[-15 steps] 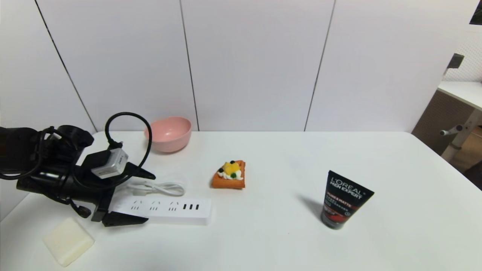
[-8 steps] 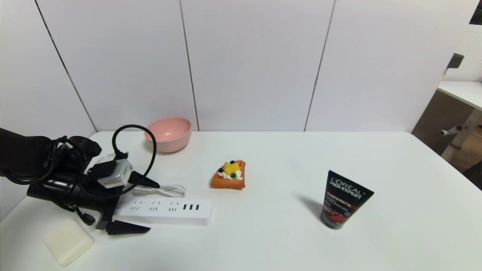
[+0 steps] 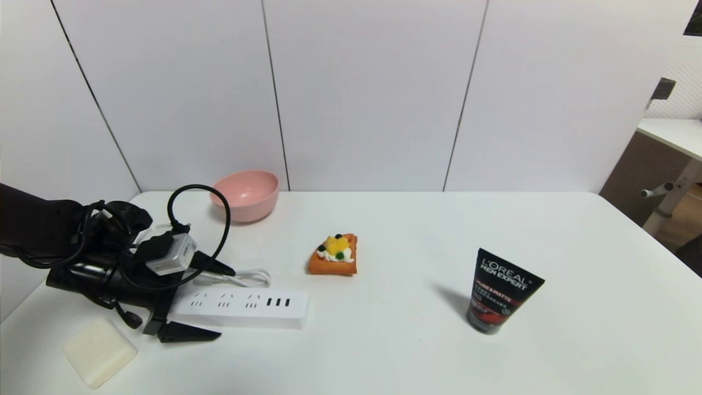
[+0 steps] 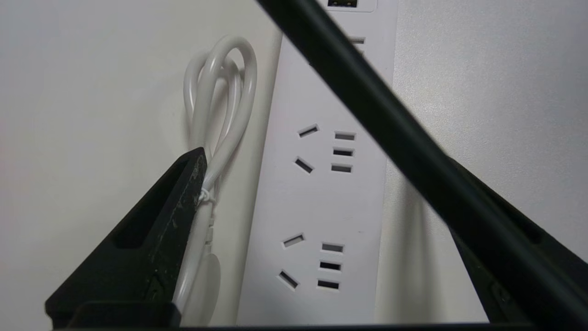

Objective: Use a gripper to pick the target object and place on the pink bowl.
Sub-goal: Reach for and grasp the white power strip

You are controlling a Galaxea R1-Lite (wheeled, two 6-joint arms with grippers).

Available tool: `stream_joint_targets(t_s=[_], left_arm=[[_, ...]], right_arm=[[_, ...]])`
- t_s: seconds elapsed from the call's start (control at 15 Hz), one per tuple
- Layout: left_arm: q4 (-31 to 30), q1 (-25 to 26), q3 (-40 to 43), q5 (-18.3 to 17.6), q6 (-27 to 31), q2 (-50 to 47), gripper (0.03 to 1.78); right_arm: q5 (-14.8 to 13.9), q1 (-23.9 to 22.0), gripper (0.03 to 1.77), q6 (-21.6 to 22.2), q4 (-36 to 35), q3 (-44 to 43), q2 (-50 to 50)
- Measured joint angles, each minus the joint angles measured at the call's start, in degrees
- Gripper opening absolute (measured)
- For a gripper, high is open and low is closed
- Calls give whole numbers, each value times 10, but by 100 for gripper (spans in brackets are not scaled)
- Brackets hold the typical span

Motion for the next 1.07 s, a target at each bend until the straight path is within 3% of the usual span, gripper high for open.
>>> stream_joint_targets(t_s=[0.6,1.07], left_arm=[[55,-9,-9,-14,0,-59,169],[54,-46,-6,-12,6,-32,169]], right_arm=[[0,0,171,0,0,0,0],[0,0,171,0,0,0,0]])
